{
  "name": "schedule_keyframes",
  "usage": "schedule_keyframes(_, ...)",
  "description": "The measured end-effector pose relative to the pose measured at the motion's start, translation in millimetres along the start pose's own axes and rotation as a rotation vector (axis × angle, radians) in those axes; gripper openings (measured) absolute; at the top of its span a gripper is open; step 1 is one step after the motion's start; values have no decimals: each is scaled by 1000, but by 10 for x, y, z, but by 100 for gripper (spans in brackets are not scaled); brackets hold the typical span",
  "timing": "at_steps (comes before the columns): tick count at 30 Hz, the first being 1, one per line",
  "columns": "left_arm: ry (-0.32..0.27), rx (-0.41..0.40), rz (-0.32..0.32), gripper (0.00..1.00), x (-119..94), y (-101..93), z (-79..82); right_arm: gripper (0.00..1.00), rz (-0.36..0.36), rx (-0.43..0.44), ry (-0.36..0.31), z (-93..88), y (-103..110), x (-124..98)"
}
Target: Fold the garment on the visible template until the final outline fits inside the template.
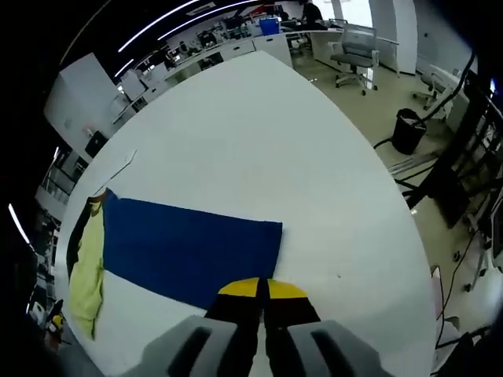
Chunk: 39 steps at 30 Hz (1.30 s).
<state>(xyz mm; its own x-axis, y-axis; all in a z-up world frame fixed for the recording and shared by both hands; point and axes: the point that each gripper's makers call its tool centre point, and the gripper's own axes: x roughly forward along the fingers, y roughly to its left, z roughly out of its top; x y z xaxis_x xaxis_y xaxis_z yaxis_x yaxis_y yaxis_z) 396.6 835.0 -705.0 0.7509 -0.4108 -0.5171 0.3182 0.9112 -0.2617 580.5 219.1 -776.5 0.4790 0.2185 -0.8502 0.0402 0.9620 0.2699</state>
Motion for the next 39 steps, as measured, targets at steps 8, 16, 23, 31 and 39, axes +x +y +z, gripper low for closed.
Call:
schedule_keyframes(8, -4, -7, 2, 64, -16, 13, 0, 22, 21, -91, -74, 114, 95, -8)
schedule_keyframes(16, -8, -8, -3, 64, -3, 7, -3, 71, 66, -283, -169, 264, 229, -24)
schedule_keyframes(23, -10, -10, -8, 64, -3, 7, 7, 100, 81, -347, -238, 363, 331, -66)
schedule_keyframes(31, -13, -17, -11, 64, -9, 11, -3, 100, 93, -381, -247, 359, 462, -141)
schedule_keyframes(39, -5, -21, -25, 63, 8, -14, -73, 100, 172, -488, -278, 316, 859, -248)
